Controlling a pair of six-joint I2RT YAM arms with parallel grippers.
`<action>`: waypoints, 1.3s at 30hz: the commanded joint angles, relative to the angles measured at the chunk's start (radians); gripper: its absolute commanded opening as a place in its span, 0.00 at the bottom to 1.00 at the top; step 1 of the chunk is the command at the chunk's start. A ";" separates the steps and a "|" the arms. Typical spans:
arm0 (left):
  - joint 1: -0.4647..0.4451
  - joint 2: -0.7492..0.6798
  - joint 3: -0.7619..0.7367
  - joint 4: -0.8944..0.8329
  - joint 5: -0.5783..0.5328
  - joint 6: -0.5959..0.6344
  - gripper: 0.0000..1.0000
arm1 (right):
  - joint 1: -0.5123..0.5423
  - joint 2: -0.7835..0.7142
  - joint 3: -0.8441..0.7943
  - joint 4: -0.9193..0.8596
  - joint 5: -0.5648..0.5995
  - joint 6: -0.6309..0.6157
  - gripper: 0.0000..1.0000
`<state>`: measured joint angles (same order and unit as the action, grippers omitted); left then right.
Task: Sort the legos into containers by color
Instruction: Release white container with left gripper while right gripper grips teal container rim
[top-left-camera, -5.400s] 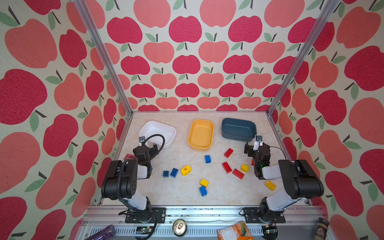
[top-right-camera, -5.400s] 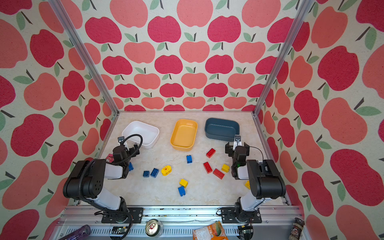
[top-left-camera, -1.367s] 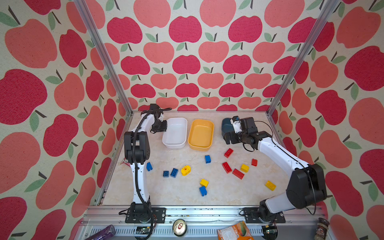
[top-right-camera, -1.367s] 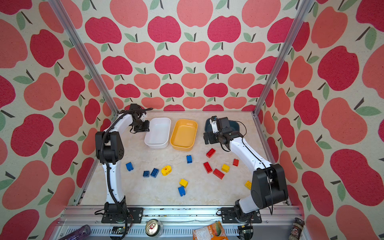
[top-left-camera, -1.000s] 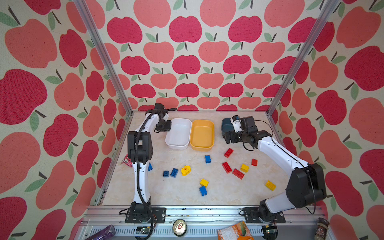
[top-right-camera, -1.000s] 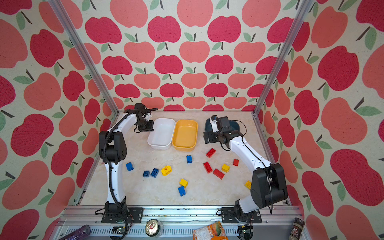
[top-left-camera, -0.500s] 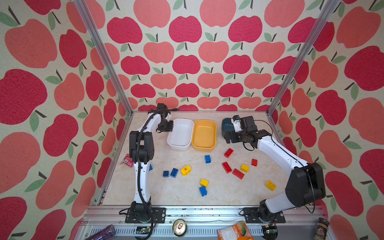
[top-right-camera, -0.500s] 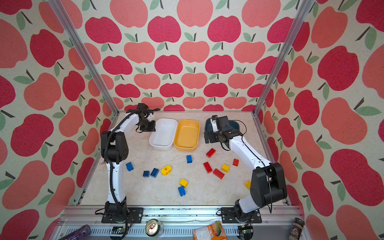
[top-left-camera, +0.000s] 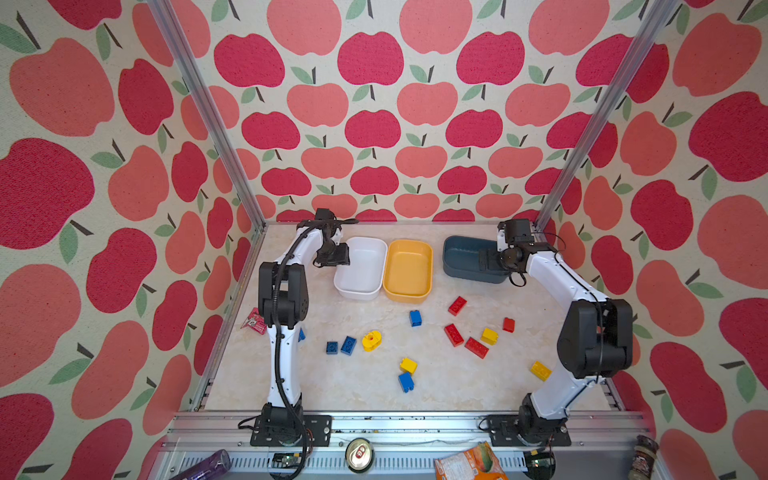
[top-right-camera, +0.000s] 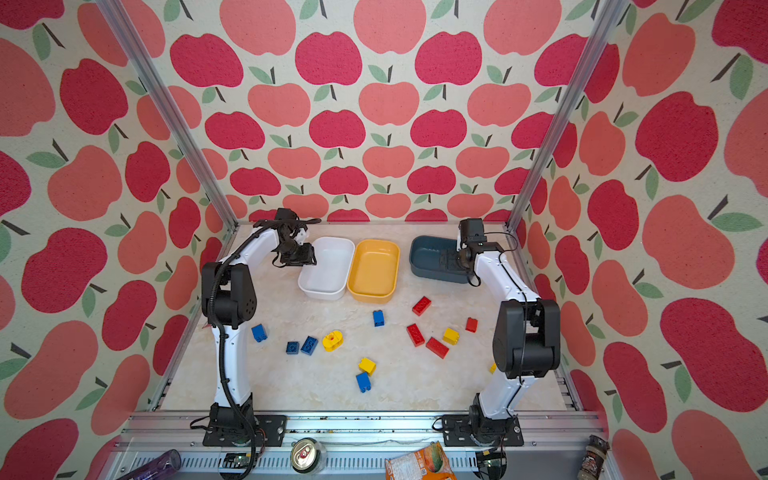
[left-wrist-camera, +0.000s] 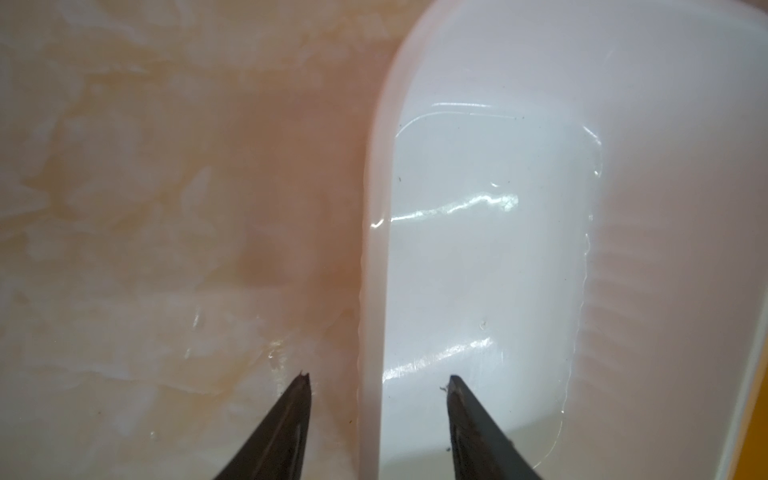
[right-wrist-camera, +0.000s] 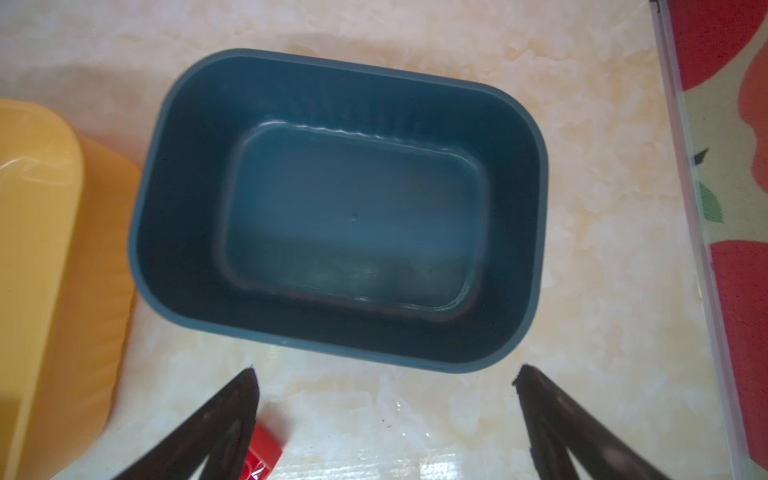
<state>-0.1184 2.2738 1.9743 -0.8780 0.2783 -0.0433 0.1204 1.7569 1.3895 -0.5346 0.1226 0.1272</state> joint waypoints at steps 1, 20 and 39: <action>0.001 -0.082 -0.020 0.032 0.003 -0.020 0.60 | -0.059 0.064 0.057 -0.059 0.035 0.035 0.99; 0.002 -0.259 -0.185 0.159 0.018 -0.098 0.69 | -0.169 0.124 0.055 -0.015 -0.187 0.383 0.82; 0.035 -0.348 -0.343 0.250 0.050 -0.150 0.71 | 0.002 0.130 -0.030 0.122 -0.186 0.922 0.72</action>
<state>-0.0982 1.9652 1.6562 -0.6537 0.3077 -0.1699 0.1066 1.8549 1.3376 -0.4290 -0.0547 0.9588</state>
